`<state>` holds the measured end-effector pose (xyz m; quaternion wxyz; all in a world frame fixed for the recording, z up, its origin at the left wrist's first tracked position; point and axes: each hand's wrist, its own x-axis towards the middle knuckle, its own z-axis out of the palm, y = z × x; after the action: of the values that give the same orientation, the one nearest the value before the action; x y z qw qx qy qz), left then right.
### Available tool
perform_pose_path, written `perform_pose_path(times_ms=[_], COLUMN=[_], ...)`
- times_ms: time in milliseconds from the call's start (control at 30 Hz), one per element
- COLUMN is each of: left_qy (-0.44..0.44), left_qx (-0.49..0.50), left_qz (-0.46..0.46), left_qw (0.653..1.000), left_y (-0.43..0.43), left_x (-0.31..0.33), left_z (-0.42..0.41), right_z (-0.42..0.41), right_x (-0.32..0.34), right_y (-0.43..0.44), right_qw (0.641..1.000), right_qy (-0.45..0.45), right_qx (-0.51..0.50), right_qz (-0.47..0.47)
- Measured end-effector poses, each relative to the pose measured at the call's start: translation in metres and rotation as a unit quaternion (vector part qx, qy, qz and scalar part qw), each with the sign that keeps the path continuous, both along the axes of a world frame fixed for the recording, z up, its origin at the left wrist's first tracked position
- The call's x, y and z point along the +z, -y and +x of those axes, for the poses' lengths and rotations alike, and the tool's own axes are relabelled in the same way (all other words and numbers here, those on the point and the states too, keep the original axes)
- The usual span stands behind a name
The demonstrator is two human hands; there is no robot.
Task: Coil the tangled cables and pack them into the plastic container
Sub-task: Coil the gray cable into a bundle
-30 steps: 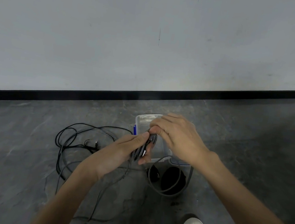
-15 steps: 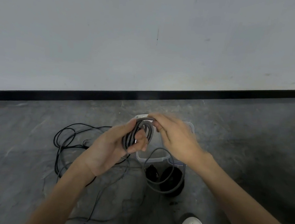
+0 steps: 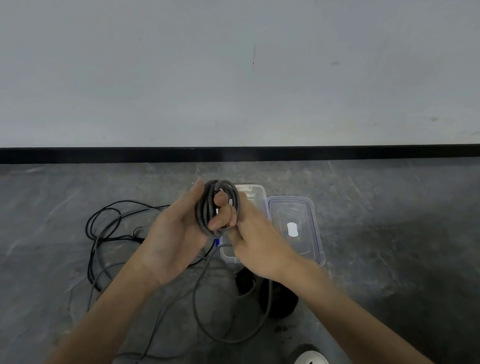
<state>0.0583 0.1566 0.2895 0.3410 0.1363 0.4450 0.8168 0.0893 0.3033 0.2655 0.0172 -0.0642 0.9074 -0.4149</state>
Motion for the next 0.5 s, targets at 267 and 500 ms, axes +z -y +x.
perform_pose_path(times_ms=[267,500], left_qy=[-0.025,-0.072], left_qx=[0.029,0.097], left_qz=[-0.023,-0.030], left_qw=[0.999,0.992], left_y=[-0.005,-0.004], left_x=[-0.001,-0.005], left_z=[0.003,0.001], right_z=[0.000,0.005], right_x=[0.004,0.006], right_y=[0.007,0.012], right_qw=[0.995,0.981], right_qy=[0.101,0.166], right_qx=[-0.012,-0.019], right_qz=[-0.013,-0.094])
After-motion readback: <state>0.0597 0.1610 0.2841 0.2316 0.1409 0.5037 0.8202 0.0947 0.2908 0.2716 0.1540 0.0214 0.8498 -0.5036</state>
